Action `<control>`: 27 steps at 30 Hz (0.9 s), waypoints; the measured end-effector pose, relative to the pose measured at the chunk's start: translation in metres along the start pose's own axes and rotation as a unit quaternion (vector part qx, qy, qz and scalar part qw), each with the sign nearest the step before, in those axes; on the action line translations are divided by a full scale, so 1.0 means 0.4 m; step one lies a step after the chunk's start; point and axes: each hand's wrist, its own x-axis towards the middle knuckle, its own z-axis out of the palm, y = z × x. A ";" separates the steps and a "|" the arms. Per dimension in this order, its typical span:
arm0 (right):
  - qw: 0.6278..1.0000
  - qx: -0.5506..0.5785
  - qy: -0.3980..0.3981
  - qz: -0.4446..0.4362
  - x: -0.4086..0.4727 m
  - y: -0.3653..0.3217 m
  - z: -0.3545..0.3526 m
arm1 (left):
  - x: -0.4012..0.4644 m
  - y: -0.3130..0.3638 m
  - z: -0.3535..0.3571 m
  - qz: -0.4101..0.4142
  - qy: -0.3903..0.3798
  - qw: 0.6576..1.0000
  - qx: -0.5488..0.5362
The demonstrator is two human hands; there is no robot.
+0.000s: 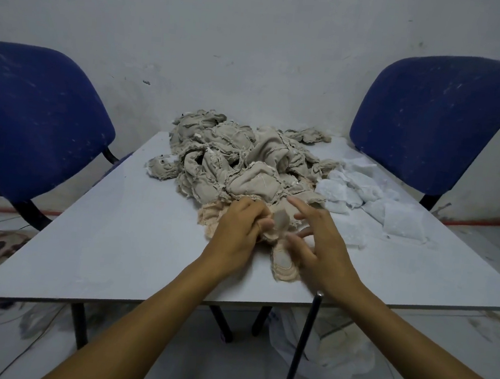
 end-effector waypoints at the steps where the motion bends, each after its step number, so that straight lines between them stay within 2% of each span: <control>1: 1.000 0.002 -0.017 -0.010 0.000 -0.001 0.001 | -0.004 -0.002 0.003 -0.001 -0.011 1.000 -0.008; 7: 1.000 -0.016 -0.006 -0.001 0.005 0.005 -0.003 | -0.012 0.001 0.024 -0.008 -0.032 0.996 -0.078; 10: 1.000 -0.011 -0.015 0.021 0.005 0.008 -0.007 | -0.011 -0.001 0.025 -0.013 -0.010 0.995 -0.103; 13: 0.996 0.043 -0.058 0.048 0.008 0.003 -0.010 | -0.004 -0.008 0.021 -0.045 0.028 0.989 -0.137; 16: 0.983 0.122 -0.111 0.076 0.009 0.001 -0.020 | 0.001 -0.009 0.029 -0.117 0.037 0.971 -0.205; 20: 0.967 0.215 -0.086 0.109 0.010 0.004 -0.031 | -0.001 -0.002 0.043 -0.140 -0.002 0.950 -0.278; 27: 0.959 0.249 -0.057 0.125 0.010 0.008 -0.035 | 0.012 0.013 0.021 -0.149 -0.080 0.900 -0.401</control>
